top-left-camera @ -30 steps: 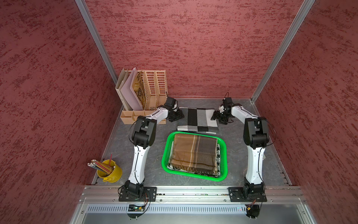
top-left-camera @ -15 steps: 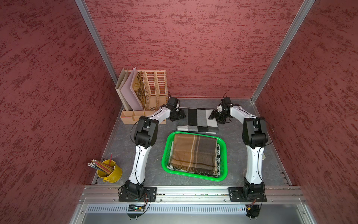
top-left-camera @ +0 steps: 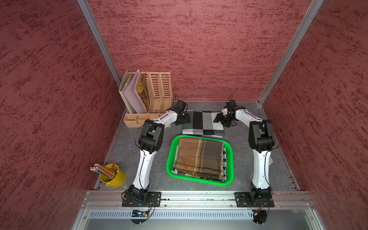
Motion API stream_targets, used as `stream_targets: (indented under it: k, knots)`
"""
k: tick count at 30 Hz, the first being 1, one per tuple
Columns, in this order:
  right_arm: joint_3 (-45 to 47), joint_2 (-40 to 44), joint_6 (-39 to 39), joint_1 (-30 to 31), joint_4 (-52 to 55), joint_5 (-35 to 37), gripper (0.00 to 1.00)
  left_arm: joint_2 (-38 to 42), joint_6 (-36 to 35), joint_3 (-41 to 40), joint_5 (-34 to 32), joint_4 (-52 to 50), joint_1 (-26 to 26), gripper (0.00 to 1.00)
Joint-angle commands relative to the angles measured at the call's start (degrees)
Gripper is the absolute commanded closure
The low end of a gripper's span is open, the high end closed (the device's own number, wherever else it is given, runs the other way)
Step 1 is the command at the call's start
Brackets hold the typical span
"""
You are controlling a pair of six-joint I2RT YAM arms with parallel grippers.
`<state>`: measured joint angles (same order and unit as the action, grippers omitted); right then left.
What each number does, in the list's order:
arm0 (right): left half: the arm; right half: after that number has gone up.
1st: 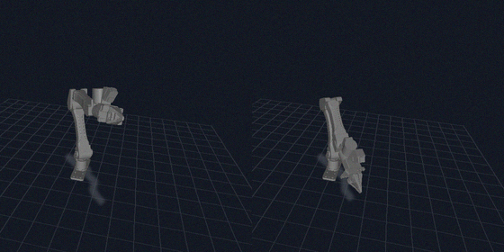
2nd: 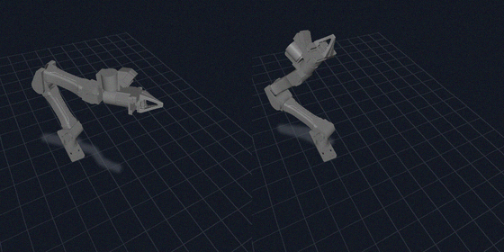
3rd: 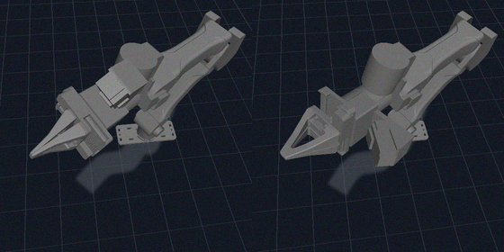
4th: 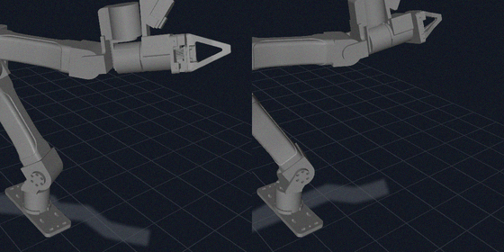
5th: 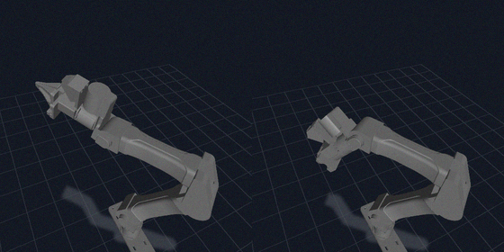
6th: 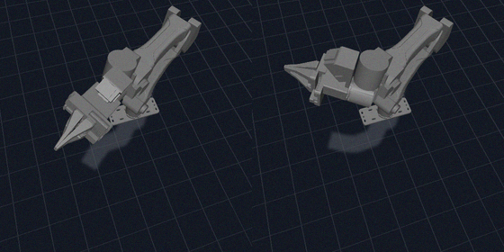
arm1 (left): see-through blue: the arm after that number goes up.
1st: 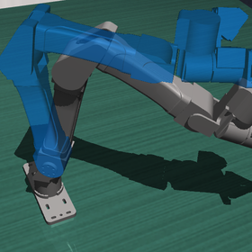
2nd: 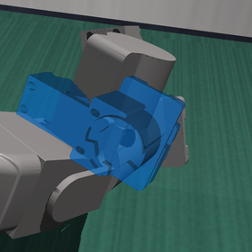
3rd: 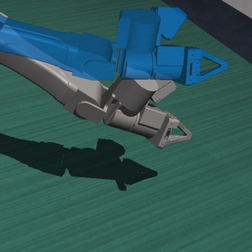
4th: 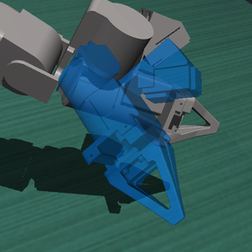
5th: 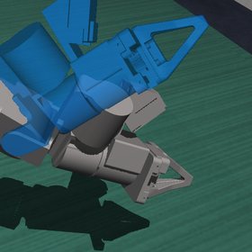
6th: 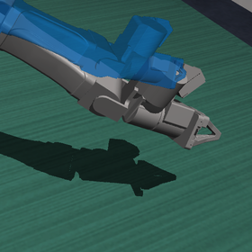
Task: Put the folded scarf in the basket
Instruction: Pick up the scarf at the center of the board.
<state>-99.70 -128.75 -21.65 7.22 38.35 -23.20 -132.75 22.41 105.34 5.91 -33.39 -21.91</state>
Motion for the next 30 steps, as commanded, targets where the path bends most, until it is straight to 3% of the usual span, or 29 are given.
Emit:
stream_targets:
  k: [1,4,7,13,19,30]
  knots:
    - [0.12,-3.22,-0.42,1.19,-0.07,-0.26,0.31,-2.85,0.42,0.93,3.11,-4.76,0.11,0.28]
    - [0.17,-3.42,-1.01,1.50,-0.63,-0.87,0.33,-4.16,1.65,0.24,7.11,-2.47,0.29,0.34]
    - [0.12,-3.40,-1.50,1.91,-0.97,-0.95,0.37,-3.88,3.74,-1.71,11.01,1.69,0.38,0.48]
    - [1.30,-1.59,-3.45,2.71,-2.97,0.97,0.64,-2.19,5.46,-2.37,12.70,6.05,0.12,1.00]
    - [1.25,2.07,-3.75,4.82,-3.34,5.71,0.99,0.74,5.45,-2.07,13.42,7.81,-0.65,1.00]
    - [-0.24,11.17,-4.26,7.56,-0.57,12.41,1.00,7.06,3.82,3.29,9.53,2.53,-1.80,1.00]
